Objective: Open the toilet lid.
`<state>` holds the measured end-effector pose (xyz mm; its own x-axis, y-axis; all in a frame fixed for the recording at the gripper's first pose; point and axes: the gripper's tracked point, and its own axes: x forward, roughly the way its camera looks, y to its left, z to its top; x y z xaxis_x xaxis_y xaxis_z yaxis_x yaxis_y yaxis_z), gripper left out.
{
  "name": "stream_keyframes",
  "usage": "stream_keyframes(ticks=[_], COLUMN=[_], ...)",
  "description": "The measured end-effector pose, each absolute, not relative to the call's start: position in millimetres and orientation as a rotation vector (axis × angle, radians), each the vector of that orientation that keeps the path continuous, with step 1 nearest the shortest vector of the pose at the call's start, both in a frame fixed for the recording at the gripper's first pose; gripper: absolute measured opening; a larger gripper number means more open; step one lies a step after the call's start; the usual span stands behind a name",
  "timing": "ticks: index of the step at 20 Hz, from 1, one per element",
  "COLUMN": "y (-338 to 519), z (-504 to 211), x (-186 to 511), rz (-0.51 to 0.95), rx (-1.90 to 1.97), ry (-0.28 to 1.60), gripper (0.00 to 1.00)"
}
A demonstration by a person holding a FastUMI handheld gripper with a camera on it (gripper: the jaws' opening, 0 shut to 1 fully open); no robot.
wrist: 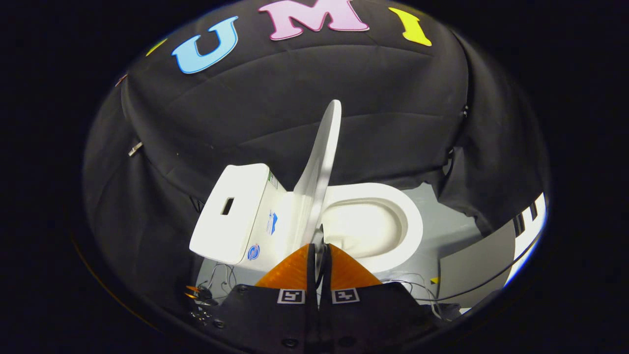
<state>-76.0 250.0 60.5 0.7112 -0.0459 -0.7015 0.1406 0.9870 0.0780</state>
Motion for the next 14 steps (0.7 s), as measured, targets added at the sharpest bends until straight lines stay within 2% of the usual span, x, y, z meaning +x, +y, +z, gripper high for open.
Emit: stream_keyframes(ticks=[14], y=[343], z=[79], x=[-60], rz=[-0.142], rx=[-0.036], ry=[0.699], gripper=[0.05])
